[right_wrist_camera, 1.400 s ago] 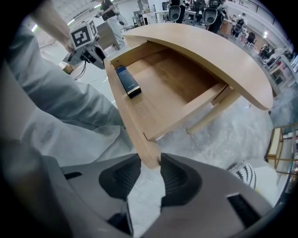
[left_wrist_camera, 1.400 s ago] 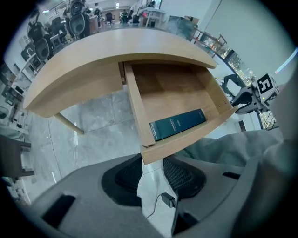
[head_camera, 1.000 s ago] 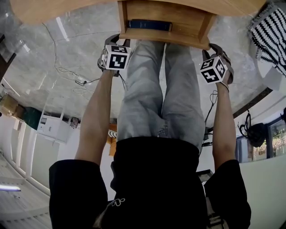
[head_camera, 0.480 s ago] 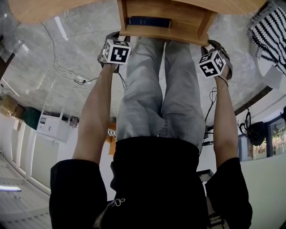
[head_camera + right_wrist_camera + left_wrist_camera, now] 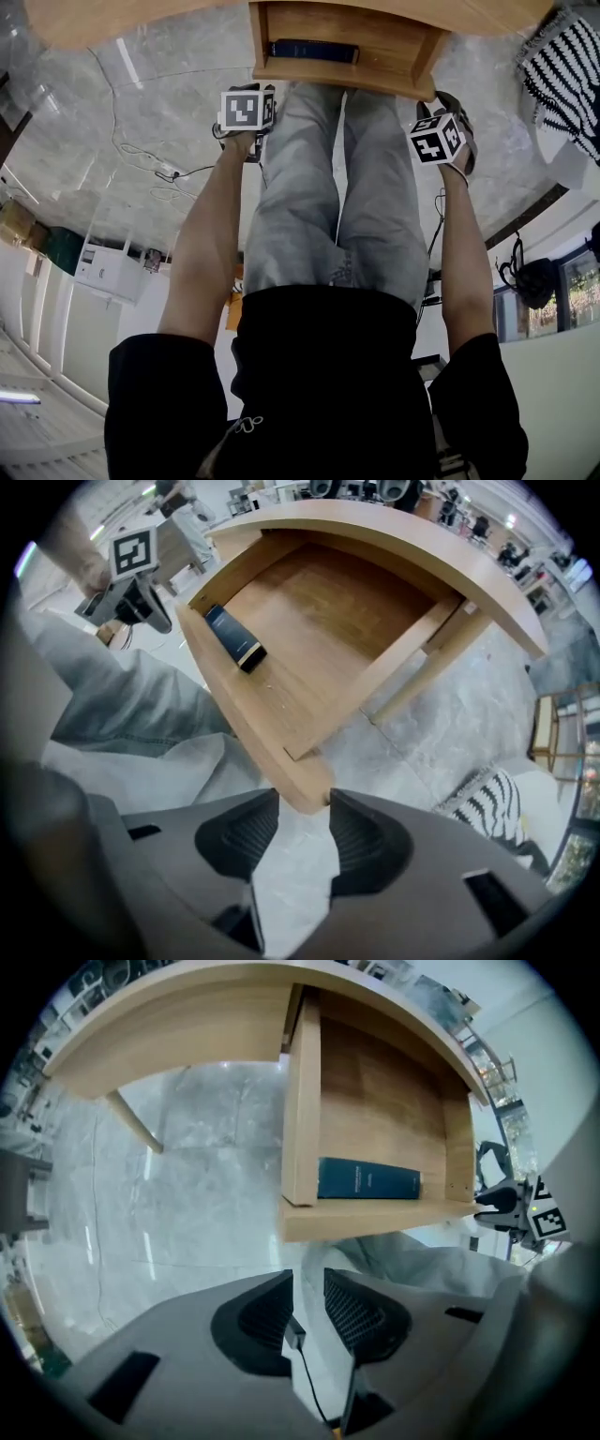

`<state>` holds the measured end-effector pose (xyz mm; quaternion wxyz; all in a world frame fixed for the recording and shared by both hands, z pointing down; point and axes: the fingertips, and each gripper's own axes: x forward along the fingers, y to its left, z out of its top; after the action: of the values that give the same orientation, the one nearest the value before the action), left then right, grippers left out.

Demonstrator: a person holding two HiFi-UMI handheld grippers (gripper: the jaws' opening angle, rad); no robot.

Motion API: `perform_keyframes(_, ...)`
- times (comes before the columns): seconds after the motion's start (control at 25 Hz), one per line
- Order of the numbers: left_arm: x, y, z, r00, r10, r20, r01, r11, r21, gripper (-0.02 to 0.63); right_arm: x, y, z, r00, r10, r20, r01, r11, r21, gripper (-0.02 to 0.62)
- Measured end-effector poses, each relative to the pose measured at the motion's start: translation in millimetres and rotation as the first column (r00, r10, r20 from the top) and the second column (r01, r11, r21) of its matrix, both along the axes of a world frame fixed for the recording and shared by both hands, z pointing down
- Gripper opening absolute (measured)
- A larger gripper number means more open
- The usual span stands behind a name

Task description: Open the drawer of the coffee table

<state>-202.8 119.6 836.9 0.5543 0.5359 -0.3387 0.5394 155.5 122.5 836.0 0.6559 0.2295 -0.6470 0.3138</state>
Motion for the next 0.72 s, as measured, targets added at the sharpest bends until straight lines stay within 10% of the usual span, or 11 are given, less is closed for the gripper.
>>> perform_keyframes(0.24,8.6,12.6,-31.5,0.996,-0.03,-0.083,0.026,0.998,-0.049,0.026,-3.4,-2.8,-23.1,0.97,0.242,0.021,-0.242,0.97,-0.015,0.152)
perform_keyframes(0.72,71.3,-71.3,-124.0,0.939,-0.009,-0.343,0.073,0.982,0.173,0.009,-26.6,-76.9,-102.3,0.928,0.349,0.131,-0.363,0.926,0.105,0.096)
